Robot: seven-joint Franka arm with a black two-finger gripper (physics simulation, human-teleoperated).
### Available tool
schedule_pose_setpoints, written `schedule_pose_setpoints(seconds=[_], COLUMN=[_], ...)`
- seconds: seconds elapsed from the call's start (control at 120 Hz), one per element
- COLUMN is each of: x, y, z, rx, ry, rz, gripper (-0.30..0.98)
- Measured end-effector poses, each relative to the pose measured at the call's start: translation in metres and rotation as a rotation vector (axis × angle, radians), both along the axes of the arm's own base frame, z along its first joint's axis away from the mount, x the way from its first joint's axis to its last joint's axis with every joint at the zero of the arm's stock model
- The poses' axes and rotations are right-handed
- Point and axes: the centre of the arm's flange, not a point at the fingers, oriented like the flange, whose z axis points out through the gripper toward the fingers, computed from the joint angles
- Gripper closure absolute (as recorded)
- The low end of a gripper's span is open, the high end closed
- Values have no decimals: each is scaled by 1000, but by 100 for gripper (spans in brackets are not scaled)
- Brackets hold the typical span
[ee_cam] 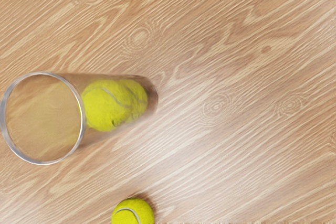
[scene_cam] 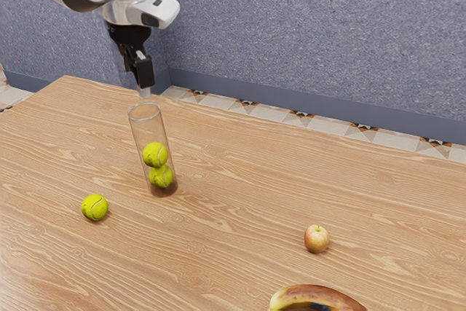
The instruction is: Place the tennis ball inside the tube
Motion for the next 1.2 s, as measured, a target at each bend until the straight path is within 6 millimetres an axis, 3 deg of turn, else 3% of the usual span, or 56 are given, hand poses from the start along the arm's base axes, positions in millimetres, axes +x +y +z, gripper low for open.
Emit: schedule_pose_setpoints(seconds=[0.075,0.167,0.5,0.808,0.992,1.2], x=[-16,-37,-80,-70,-60,-44], y=[-3,15,82,157,182,224], z=[-1,-16,-138,-250,-306,-334], rx=[4,9,-36,-94,-143,-161], ry=[21,67,190,196,186,131], rz=[-28,-18,82,223,281,348], gripper=[0,0,0,0,0,0])
